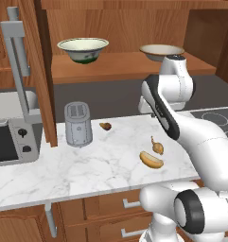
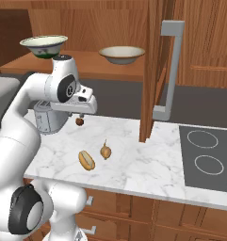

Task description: Pick both bowls and place them on the counter. Then place the onion in one bowl and place the hotdog bun in the other bowl.

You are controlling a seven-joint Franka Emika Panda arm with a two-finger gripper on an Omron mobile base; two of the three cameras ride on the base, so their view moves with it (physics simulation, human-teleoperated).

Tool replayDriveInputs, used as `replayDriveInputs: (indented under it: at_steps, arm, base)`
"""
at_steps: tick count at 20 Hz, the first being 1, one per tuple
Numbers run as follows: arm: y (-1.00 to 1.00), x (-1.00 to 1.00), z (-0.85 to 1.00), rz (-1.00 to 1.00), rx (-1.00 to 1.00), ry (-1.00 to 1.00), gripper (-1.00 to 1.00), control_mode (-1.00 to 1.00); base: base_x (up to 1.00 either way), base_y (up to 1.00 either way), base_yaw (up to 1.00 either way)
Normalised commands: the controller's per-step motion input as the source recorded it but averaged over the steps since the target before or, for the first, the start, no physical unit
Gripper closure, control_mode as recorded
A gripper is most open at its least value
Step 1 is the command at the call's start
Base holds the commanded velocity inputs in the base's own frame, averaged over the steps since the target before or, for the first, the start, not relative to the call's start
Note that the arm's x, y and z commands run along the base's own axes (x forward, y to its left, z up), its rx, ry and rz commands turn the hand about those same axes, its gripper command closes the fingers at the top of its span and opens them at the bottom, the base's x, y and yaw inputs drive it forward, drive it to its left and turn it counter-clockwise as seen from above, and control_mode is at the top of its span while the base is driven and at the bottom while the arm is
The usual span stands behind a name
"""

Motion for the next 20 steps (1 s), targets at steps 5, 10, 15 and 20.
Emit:
replayDriveInputs:
  at_steps: [5, 10, 15, 20]
  arm:
    - [-0.04, -0.02, 0.00, 0.00, 0.00, -0.01, -1.00, -1.00]
    - [-0.20, -0.01, 0.13, -0.03, -0.01, -0.03, -1.00, -1.00]
    - [-0.05, 0.00, 0.48, 0.00, -0.09, -0.08, -1.00, -1.00]
    - [-0.05, 0.00, 0.54, 0.01, -0.20, -0.17, -1.00, -1.00]
  base:
    - [0.00, 0.00, 0.00]
    - [0.00, 0.00, 0.00]
    - [0.00, 0.00, 0.00]
    - [0.00, 0.00, 0.00]
